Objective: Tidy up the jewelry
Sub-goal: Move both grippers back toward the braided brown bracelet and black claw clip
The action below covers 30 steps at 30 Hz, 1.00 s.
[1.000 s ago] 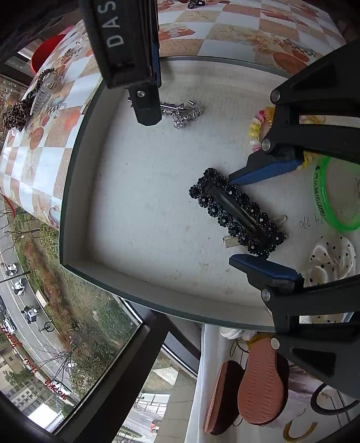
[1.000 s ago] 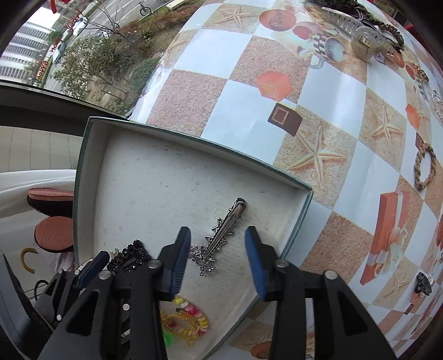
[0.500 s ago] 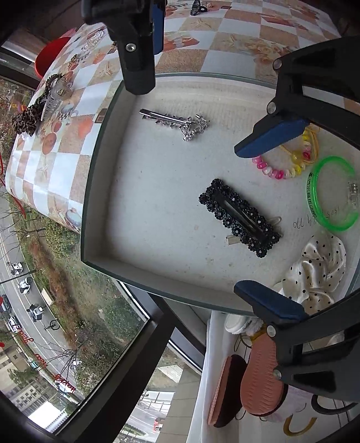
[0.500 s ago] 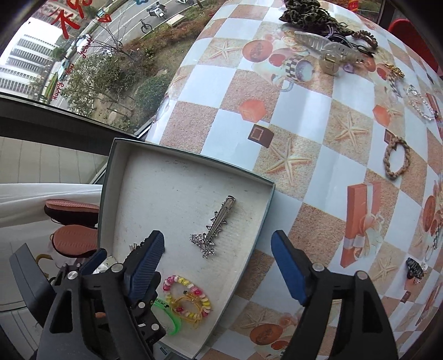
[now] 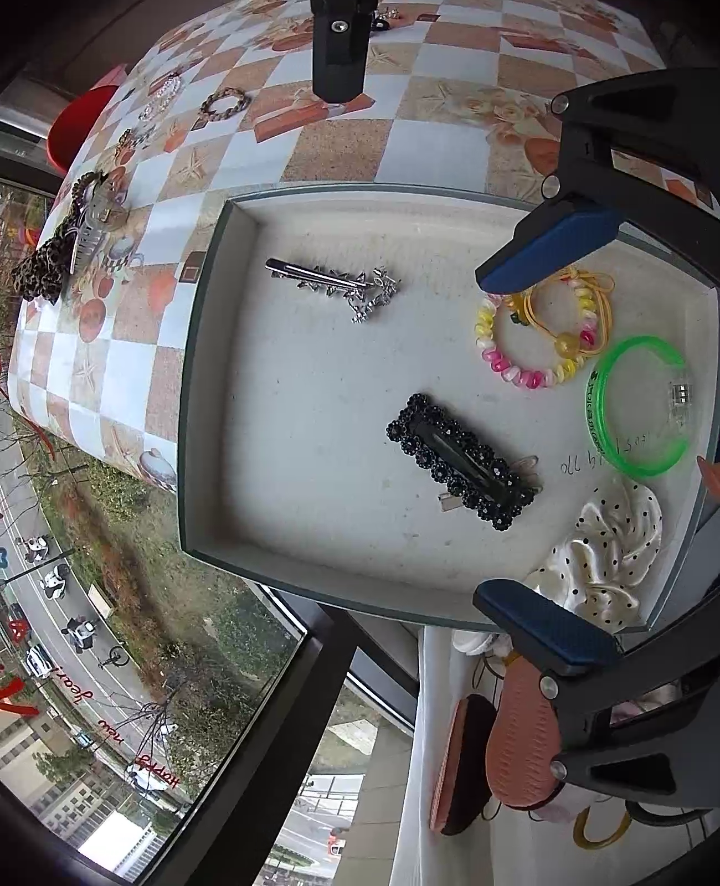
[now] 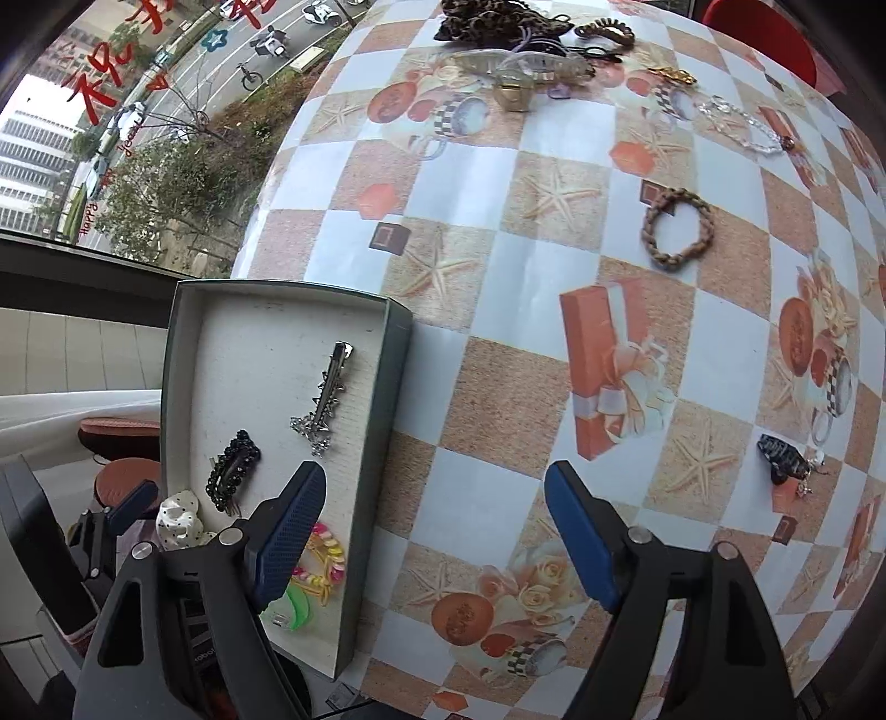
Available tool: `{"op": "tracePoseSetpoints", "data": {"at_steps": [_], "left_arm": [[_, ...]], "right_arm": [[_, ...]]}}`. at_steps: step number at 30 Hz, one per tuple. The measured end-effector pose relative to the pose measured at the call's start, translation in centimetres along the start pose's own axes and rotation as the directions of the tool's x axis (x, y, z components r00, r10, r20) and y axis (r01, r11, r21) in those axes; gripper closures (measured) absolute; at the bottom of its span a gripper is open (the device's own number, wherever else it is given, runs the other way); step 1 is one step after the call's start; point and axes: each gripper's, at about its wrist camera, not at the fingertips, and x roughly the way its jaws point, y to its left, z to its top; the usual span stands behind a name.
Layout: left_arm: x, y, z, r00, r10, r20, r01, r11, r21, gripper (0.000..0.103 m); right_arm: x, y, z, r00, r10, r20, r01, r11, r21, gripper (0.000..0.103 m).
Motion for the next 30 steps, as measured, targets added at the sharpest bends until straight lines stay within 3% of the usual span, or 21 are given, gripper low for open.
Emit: {"op": "tracePoseSetpoints", "data": {"at_steps": [4,5,6,11,17,30], "left_arm": [[-0.8,-1.0,0.2,1.0,0.01,0.017,-0.01,1.0,0.02,0.0],[-1.0,-1.3,0.3,1.0,0.011,0.019,-0.012,1.0,0.025,0.0],[-1.1,-1.6,0.4,1.0,0.016,0.019,-0.017,0.999,0.03,0.0],[-1.6,-3.3,0.9,0.999,0.026,0.019,-0.027,0.998,0.056,0.0],[-2.3,-5.8,1.1,0.999,-0.03,0.013,0.028,0.993,0.116,0.0],[-3.8,-10.0,1.7,0.998,-0.049,0.029,0.043,0.983,0.179,0.0]], "right_arm": [[-0.7,-1.4,-1.1,1.0,-0.002,0.029,0.002,1.0,-0.005,0.017],[-0.9,-1.7,-1.3,1.0,0.0,0.032,0.0,1.0,-0.005,0.001],[-0.9,-1.9,-1.7,0.999,0.007,0.033,-0.007,1.0,-0.005,0.0],[-1.2,-3.8,-2.6,0.999,0.044,0.009,-0.045,0.999,0.017,0.0],[-0.6,-6.7,-3.5,0.996,0.056,-0.068,-0.049,0.994,0.102,0.0],[-1.1,-11.4,-4.9,0.998,0.012,-0.067,0.0,0.983,0.183,0.0]]}}
